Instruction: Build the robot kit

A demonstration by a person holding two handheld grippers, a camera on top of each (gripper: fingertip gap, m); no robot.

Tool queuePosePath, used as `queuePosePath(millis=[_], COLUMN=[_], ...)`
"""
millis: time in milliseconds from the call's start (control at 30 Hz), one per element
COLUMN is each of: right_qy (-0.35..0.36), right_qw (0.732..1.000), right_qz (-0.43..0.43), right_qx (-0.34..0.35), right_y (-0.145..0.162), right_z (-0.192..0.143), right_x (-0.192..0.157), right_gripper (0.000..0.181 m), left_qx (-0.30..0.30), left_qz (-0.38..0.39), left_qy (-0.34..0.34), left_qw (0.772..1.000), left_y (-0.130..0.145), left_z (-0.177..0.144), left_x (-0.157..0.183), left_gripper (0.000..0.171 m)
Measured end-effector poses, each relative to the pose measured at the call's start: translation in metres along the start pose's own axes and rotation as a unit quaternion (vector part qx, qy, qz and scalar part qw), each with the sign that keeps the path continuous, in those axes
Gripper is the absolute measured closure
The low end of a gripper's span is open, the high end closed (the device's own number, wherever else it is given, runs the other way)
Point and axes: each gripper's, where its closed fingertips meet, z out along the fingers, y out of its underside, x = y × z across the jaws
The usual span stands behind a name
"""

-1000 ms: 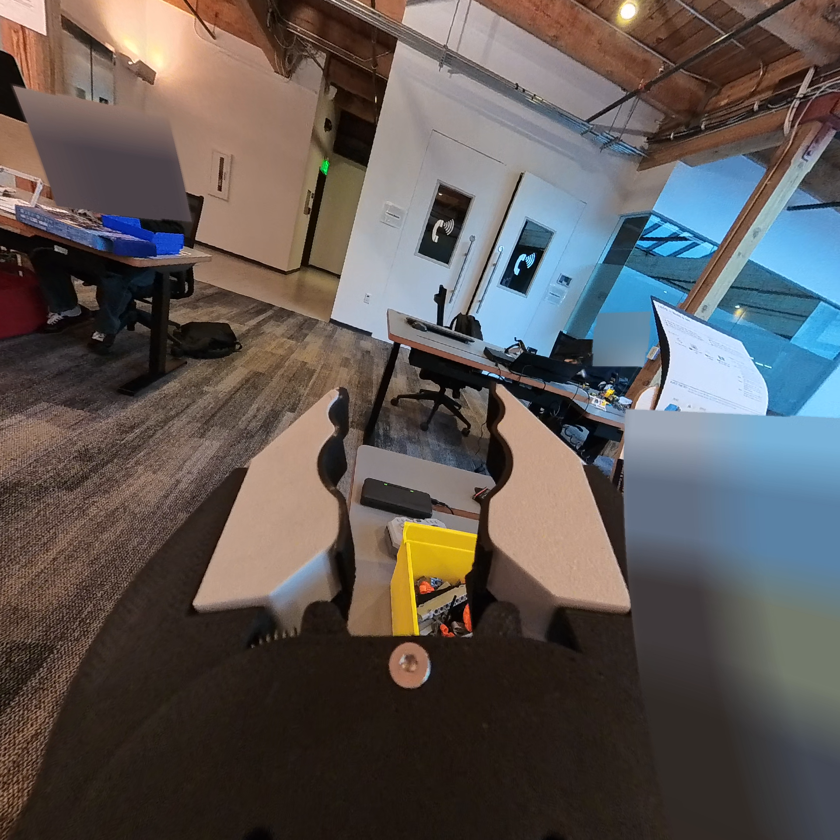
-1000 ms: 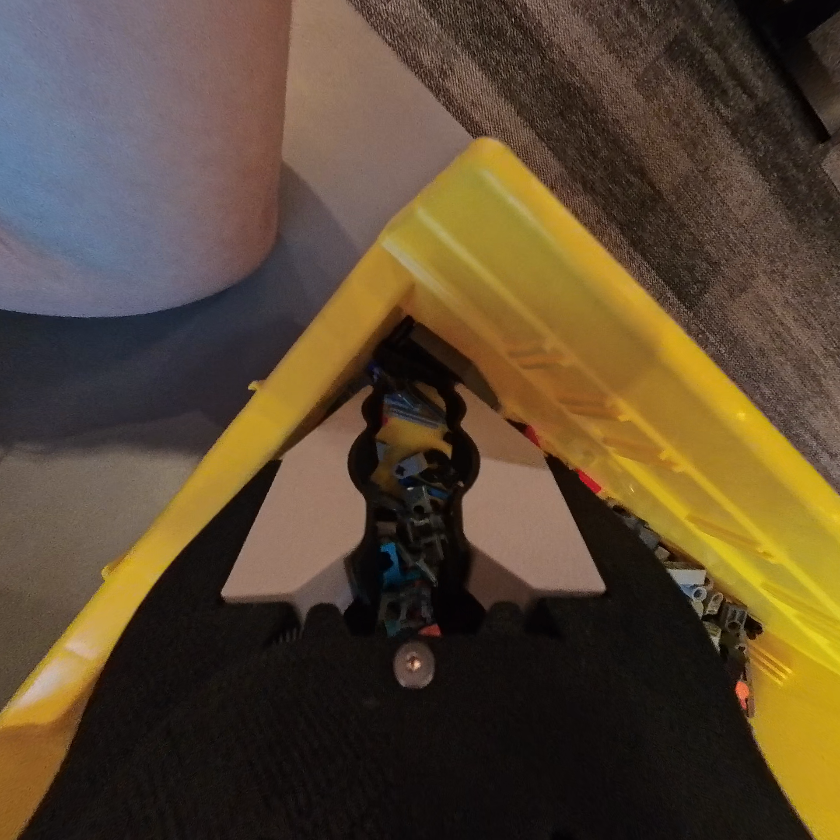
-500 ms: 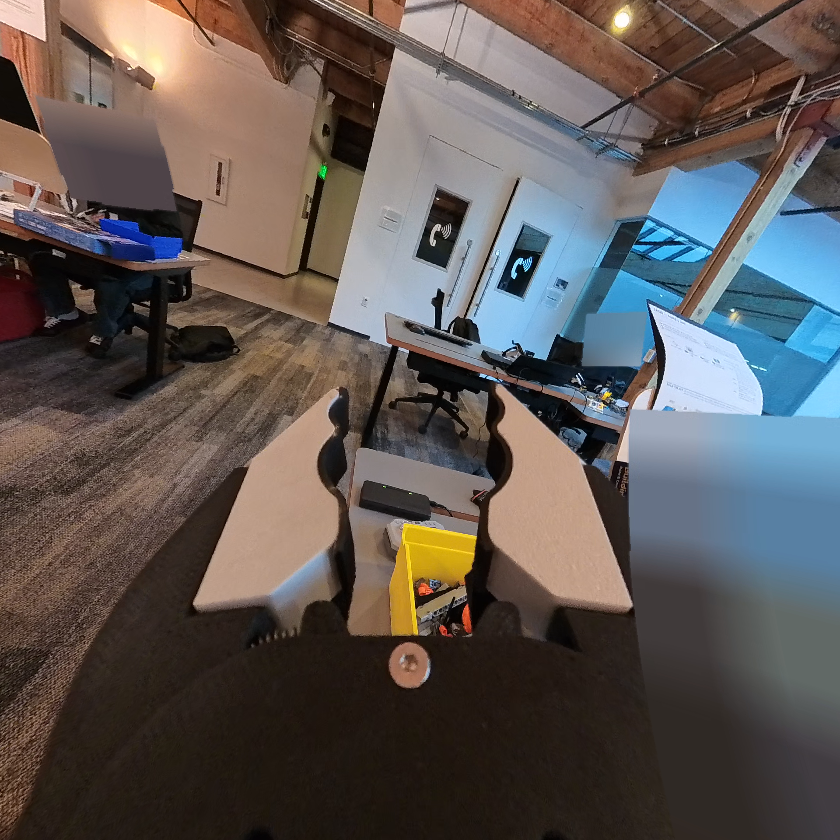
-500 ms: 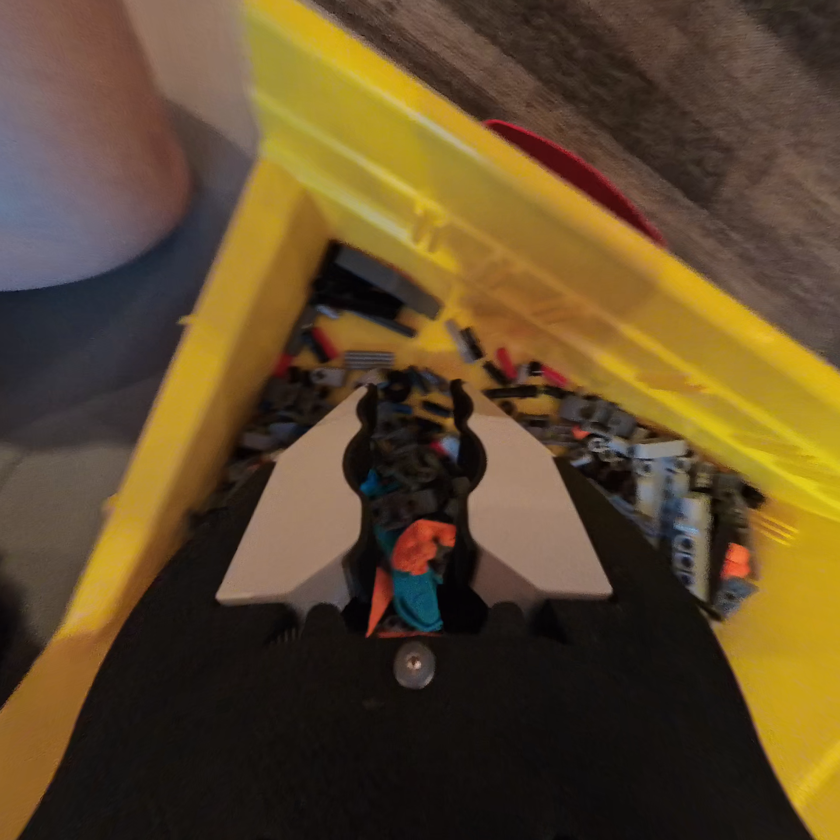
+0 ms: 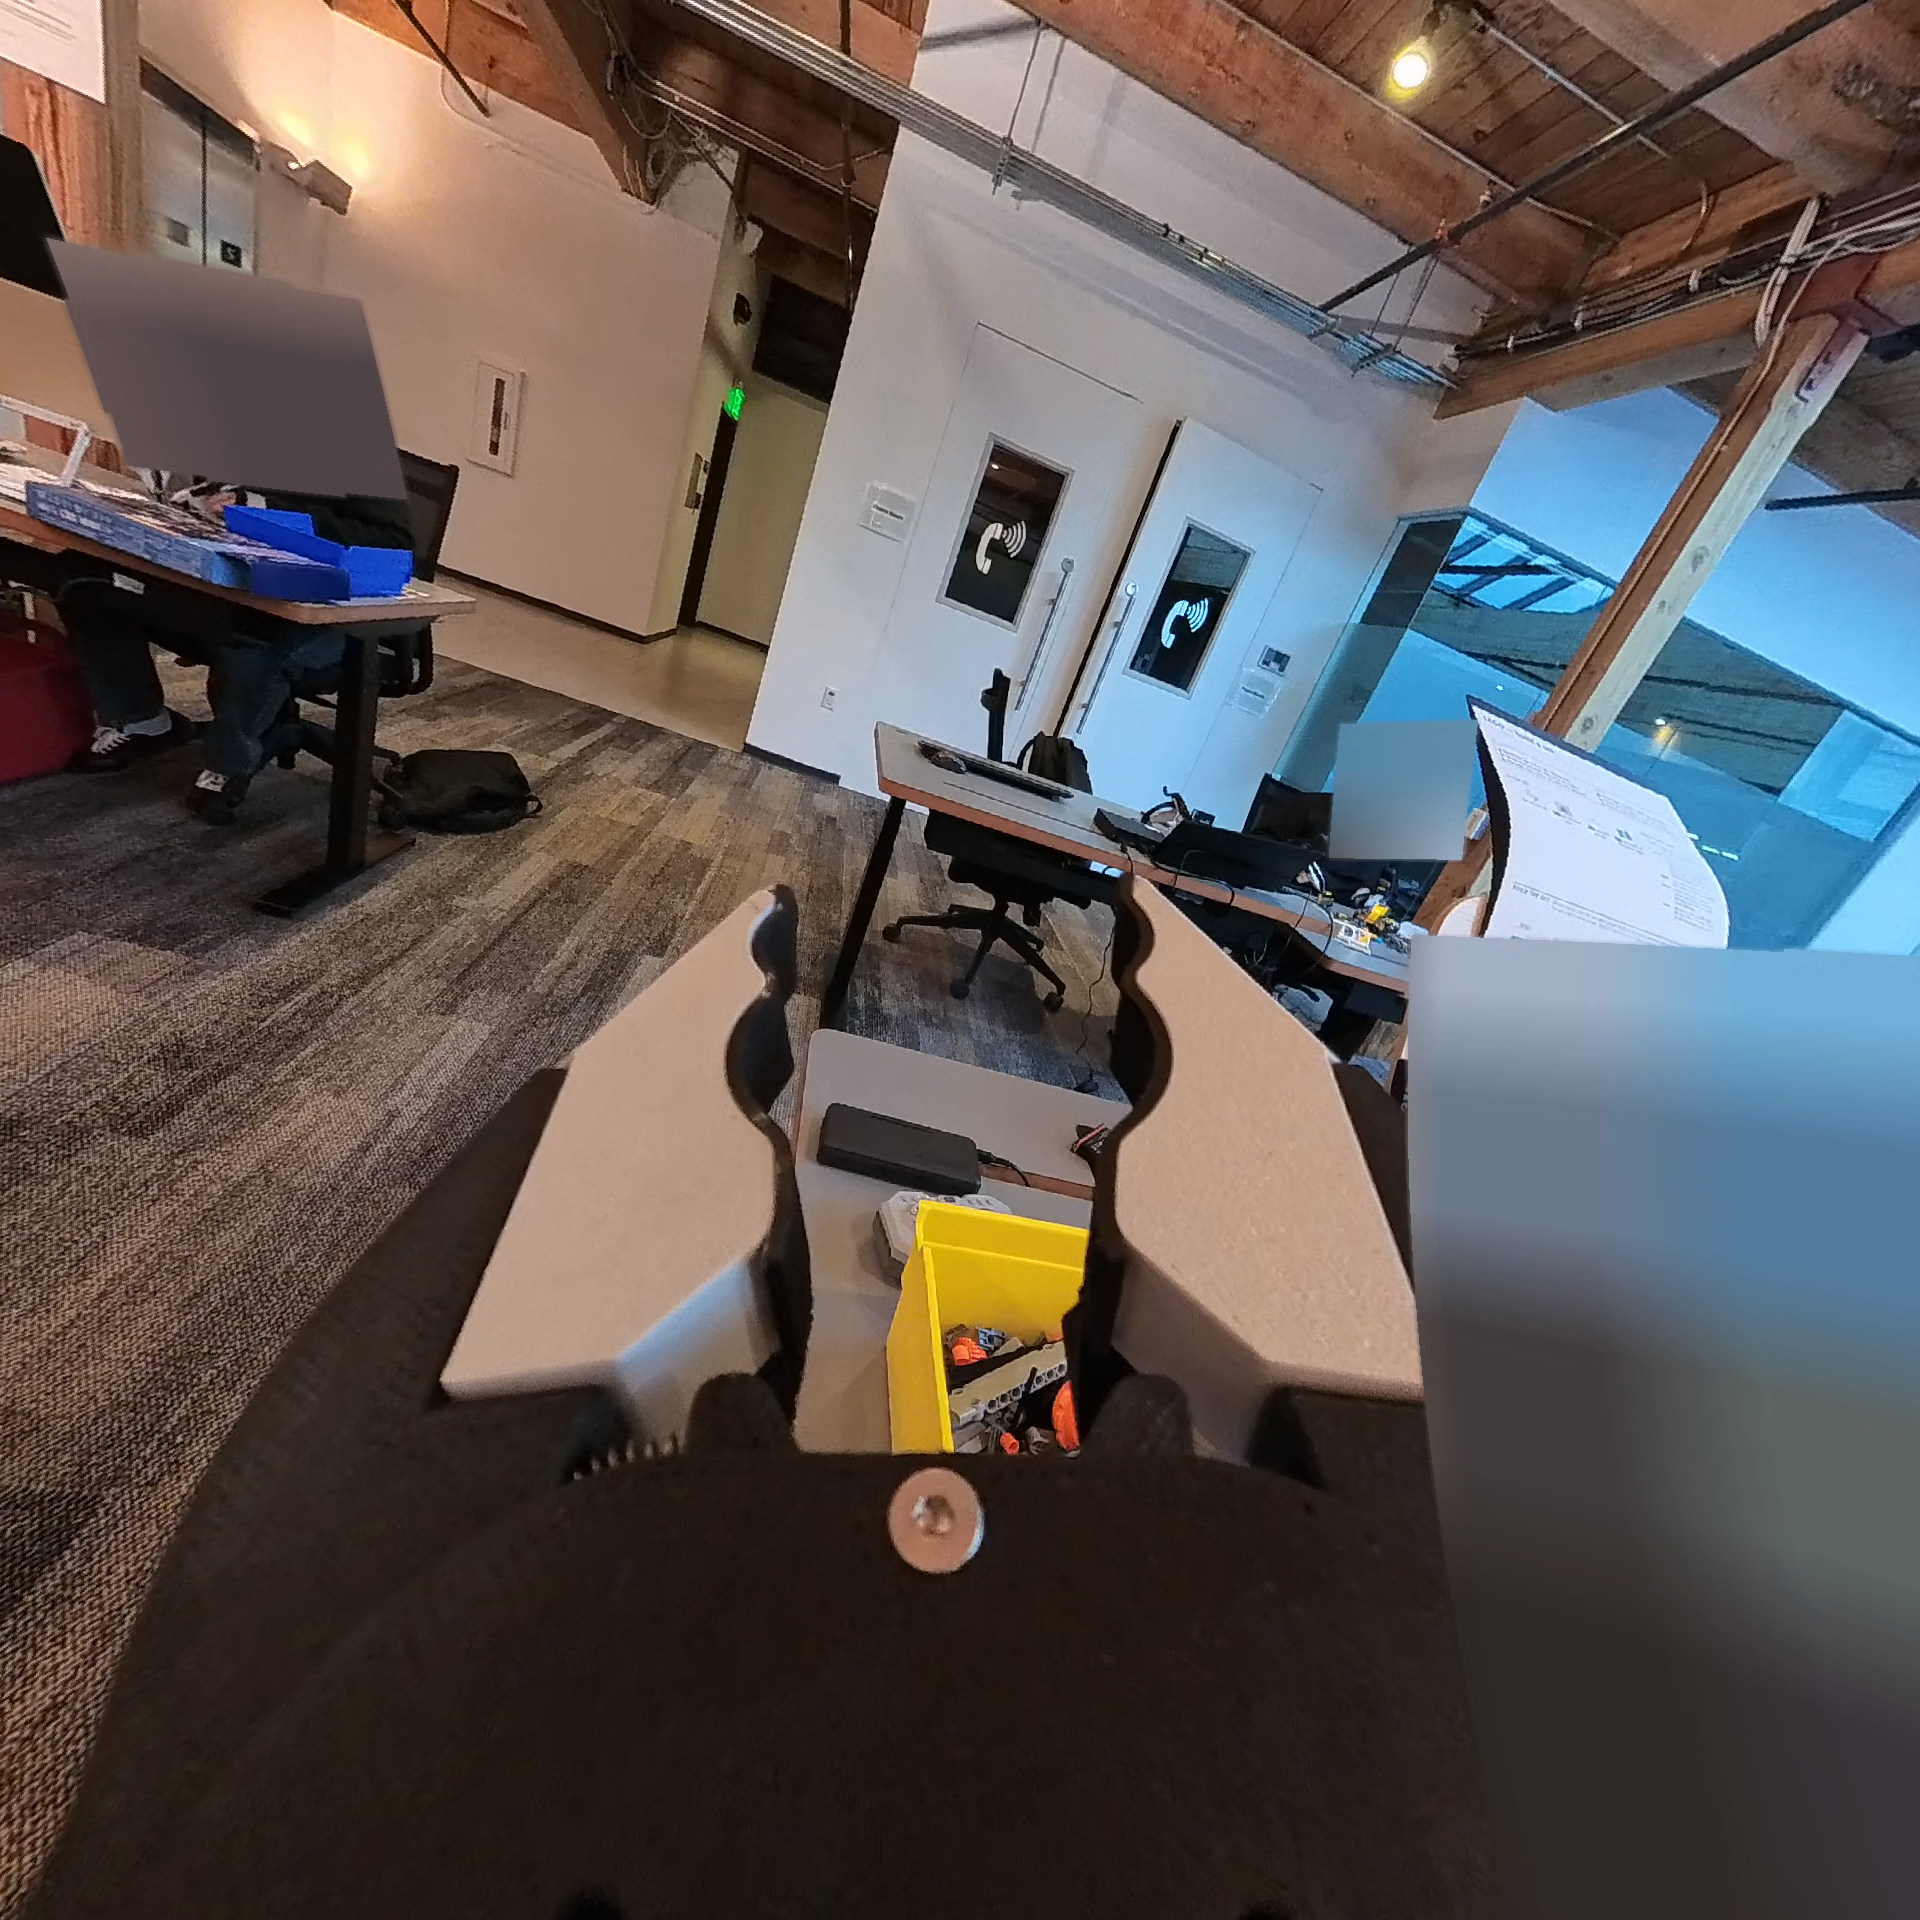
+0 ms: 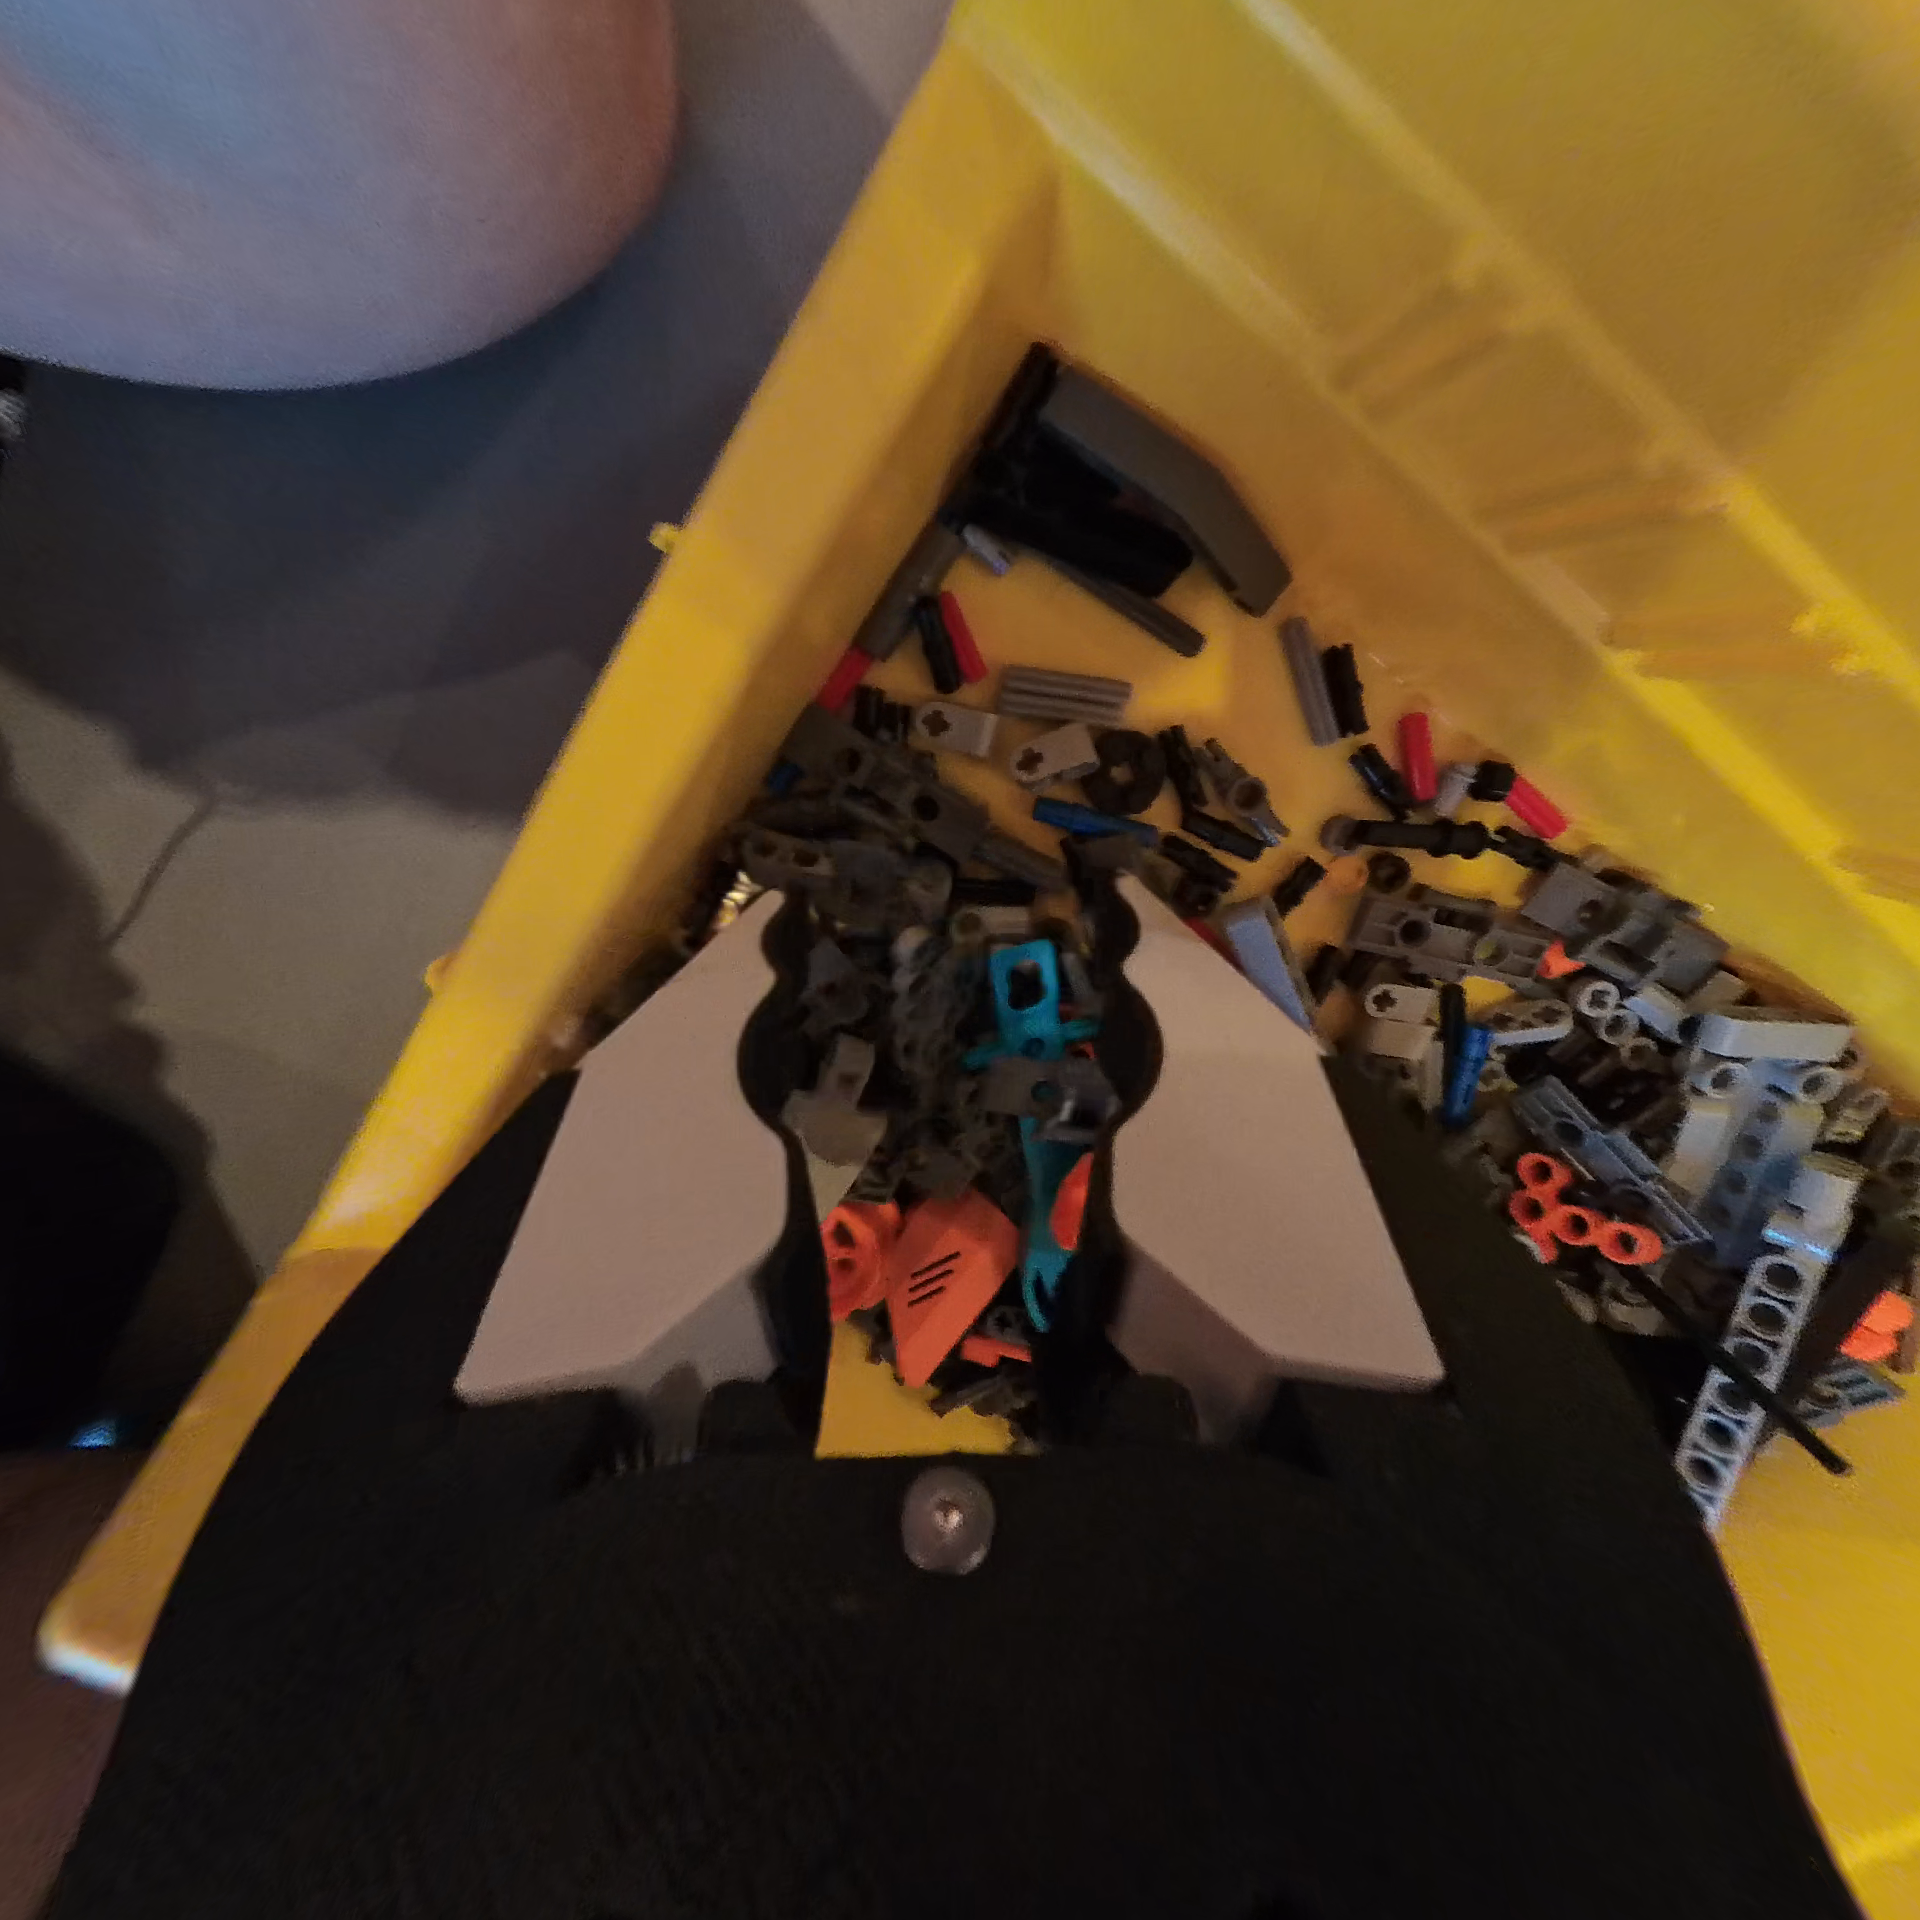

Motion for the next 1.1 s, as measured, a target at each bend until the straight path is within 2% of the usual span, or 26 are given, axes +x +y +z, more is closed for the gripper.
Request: queuePosePath(millis=[67,200,233,333,433,500,567,633,700,767,867,900,967,1100], right_qy=[0.027,0.029,0.038,0.076,0.129,0.134,0.098,0.032,-0.005,0.006,0.035,0.042,0.035,0.015], right_qw=[1.0,0.999,0.998,0.995,0.988,0.986,0.988,0.991,0.996,0.999,0.997,0.996,0.996,0.997], right_qz=[-0.002,0.033,0.035,0.05,0.076,0.09,0.093,0.089,0.074,0.047,0.052,0.059,0.061,0.067], right_qx=[0.005,0.023,0.029,0.037,0.039,0.05,0.078,0.094,0.055,0.002,-0.052,-0.056,-0.059,-0.046], right_y=[0.001,0.003,0.003,0.007,0.015,0.016,0.009,0.004,0.015,0.03,0.039,0.039,0.038,0.037], right_z=[0.001,-0.001,-0.002,-0.008,-0.017,-0.023,-0.028,-0.029,-0.023,-0.012,-0.002,-0.001,0.001,0.0], right_x=[0.013,0.027,0.032,0.05,0.073,0.076,0.064,0.038,0.018,0.012,0.021,0.024,0.025,0.02], right_gripper=[0.146,0.16,0.17,0.181,0.181,0.175,0.152,0.129,0.108,0.092,0.093,0.101,0.103,0.13], left_qx=[-0.004,-0.003,-0.002,-0.003,-0.002,-0.003,-0.004,-0.002,-0.002,-0.002,-0.002,-0.002,-0.001,-0.002], left_qz=[0.002,0.002,0.001,0.0,0.001,0.001,0.001,0.0,0.0,0.0,0.001,0.001,0.0,-0.001], left_qy=[0.001,0.001,0.001,0.001,0.002,0.002,0.002,0.003,0.003,0.003,0.003,0.004,0.005,0.005], left_qw=[1.0,1.0,1.0,1.0,1.0,1.0,1.0,1.0,1.0,1.0,1.0,1.0,1.0,1.0], left_y=[0.001,0.001,0.001,0.001,0.001,0.001,0.001,0.001,0.001,0.001,0.001,0.001,0.0,0.001], left_z=[0.001,0.001,0.001,0.001,0.001,0.001,0.001,0.001,0.0,0.0,0.0,0.0,0.0,0.0], left_x=[0.001,0.001,0.0,0.0,0.001,0.001,0.001,0.0,0.0,0.0,0.001,0.001,0.001,0.001], left_gripper=[0.113,0.113,0.113,0.113,0.113,0.113,0.113,0.113,0.113,0.113,0.113,0.113,0.113,0.113])
